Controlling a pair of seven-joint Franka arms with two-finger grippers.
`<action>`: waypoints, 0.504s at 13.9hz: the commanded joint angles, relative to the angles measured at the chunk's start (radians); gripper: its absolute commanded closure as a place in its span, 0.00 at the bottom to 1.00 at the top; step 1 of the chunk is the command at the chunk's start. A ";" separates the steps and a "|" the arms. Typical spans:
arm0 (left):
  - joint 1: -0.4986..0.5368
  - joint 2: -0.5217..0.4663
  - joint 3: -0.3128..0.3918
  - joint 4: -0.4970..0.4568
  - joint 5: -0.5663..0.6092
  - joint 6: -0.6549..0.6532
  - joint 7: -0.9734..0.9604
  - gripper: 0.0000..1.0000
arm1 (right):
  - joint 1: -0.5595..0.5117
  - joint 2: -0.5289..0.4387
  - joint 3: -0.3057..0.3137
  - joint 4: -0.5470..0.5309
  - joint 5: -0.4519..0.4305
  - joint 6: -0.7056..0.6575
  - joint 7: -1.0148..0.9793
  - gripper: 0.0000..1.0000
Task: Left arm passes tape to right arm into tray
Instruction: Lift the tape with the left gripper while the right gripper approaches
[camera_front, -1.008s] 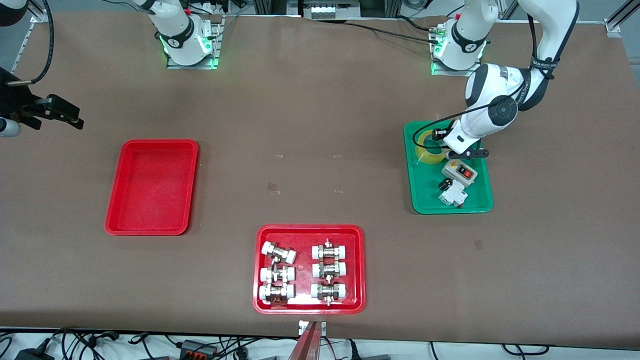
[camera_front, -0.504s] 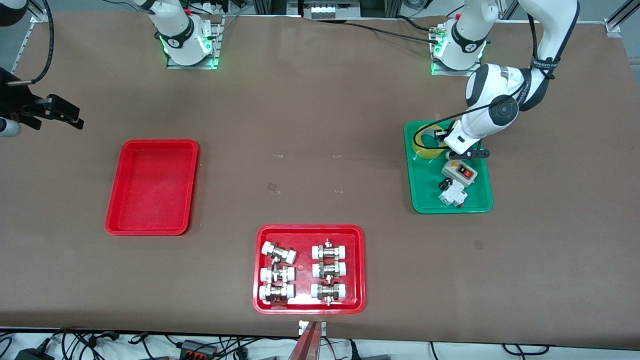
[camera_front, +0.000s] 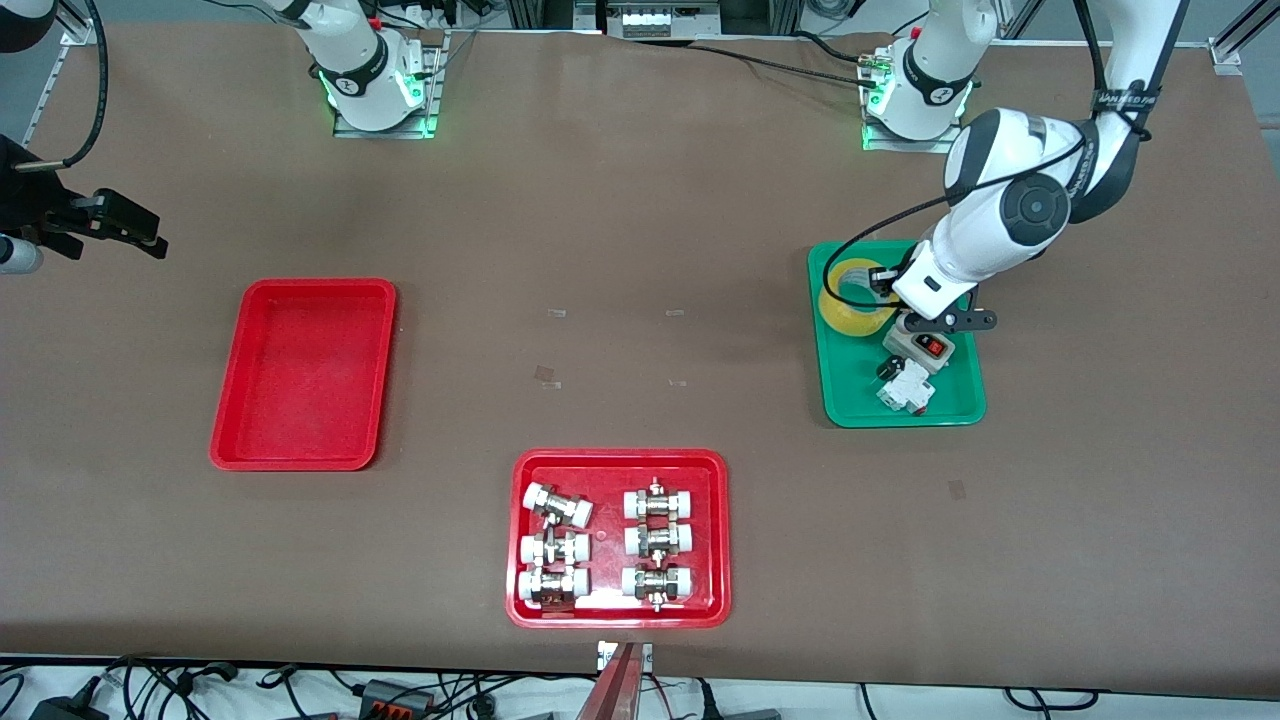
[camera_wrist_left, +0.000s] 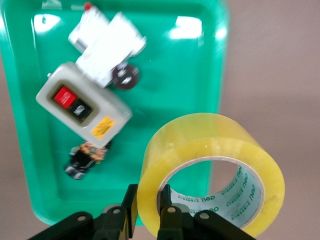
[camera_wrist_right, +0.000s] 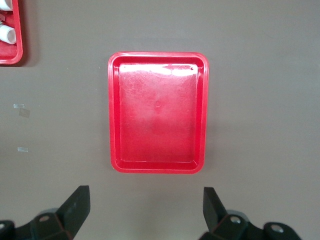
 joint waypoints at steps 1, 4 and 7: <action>0.000 0.036 -0.081 0.136 -0.098 -0.064 -0.105 0.99 | -0.005 -0.003 0.009 0.013 0.003 -0.011 -0.002 0.00; -0.003 0.079 -0.193 0.264 -0.201 -0.064 -0.256 0.98 | -0.004 0.006 0.009 0.011 0.006 -0.005 -0.002 0.00; -0.006 0.157 -0.282 0.403 -0.278 -0.064 -0.370 0.98 | -0.001 0.006 0.011 0.010 0.005 -0.016 0.000 0.00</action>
